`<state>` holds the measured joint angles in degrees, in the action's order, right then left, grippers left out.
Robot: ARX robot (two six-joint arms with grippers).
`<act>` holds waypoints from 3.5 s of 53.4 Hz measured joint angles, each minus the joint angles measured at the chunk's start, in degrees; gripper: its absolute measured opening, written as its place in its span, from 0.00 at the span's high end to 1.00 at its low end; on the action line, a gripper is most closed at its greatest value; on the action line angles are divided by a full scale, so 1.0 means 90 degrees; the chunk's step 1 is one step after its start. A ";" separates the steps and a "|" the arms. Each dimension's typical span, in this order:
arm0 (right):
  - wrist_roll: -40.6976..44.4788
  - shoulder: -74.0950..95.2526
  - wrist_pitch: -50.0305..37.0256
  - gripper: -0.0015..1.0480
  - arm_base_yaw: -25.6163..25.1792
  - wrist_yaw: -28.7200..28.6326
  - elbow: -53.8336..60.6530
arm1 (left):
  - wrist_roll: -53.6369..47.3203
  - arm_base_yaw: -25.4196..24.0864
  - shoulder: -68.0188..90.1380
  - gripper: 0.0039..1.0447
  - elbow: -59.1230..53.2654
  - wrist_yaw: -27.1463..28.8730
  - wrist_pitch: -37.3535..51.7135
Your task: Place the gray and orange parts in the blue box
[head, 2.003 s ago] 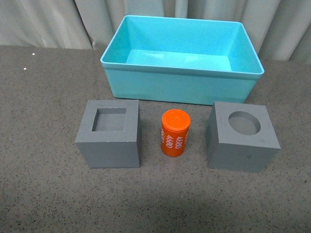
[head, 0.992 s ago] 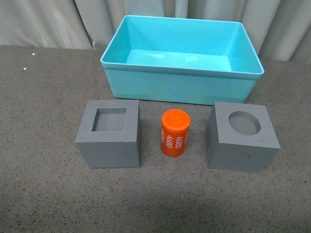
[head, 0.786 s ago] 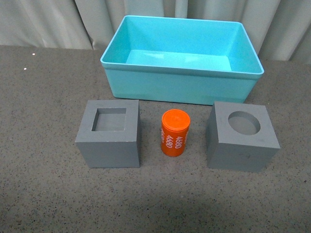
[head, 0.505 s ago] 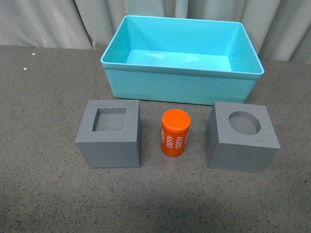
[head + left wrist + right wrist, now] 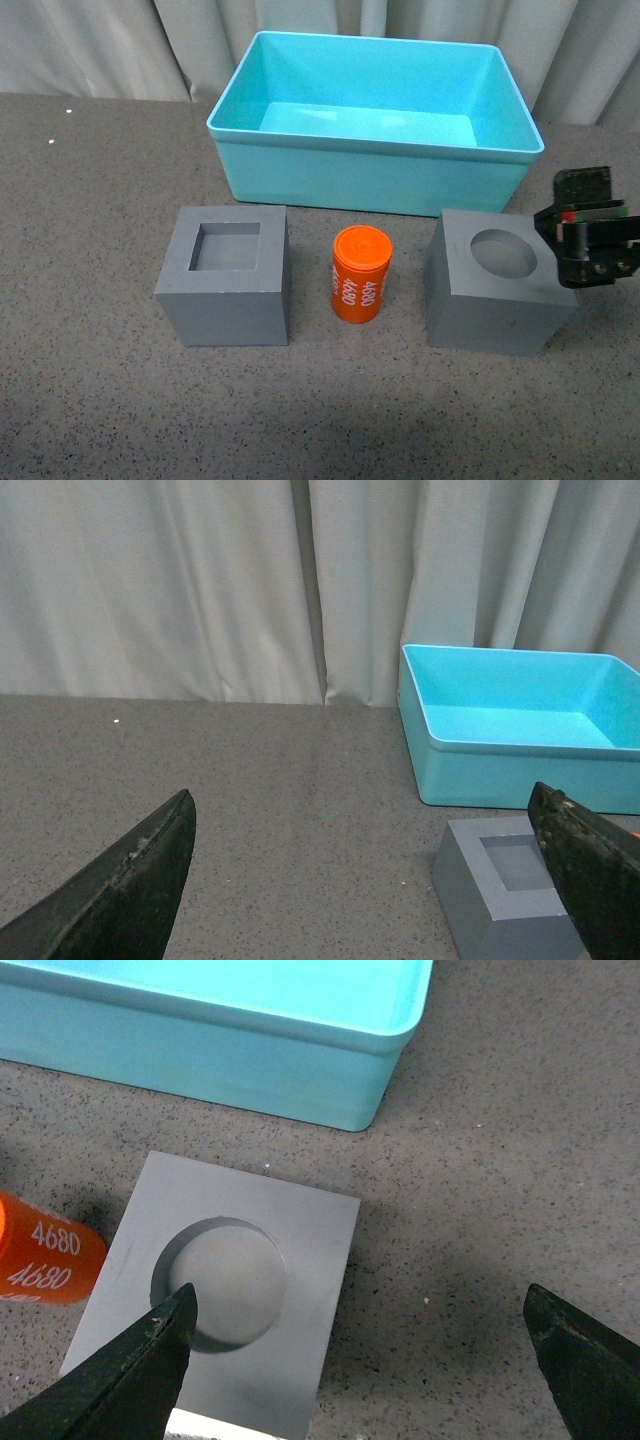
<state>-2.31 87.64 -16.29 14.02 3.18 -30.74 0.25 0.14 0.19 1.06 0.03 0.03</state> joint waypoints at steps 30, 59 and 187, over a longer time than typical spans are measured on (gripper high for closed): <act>-0.0731 0.1423 0.0483 0.43 0.0083 -0.0007 -0.0770 | 0.0000 0.0000 0.0000 0.06 0.0000 0.0000 0.0000; -0.0930 0.0945 0.0947 0.83 -0.0070 -0.0199 -0.0775 | 0.0000 0.0000 0.0000 0.06 0.0000 0.0000 0.0000; -0.0223 -0.0338 -0.1423 0.09 -0.0503 0.0588 -0.0600 | 0.0000 0.0000 0.0000 0.06 0.0000 0.0000 0.0000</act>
<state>-4.32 84.60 -29.10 9.50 8.47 -36.14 0.25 0.14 0.19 1.06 0.03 0.03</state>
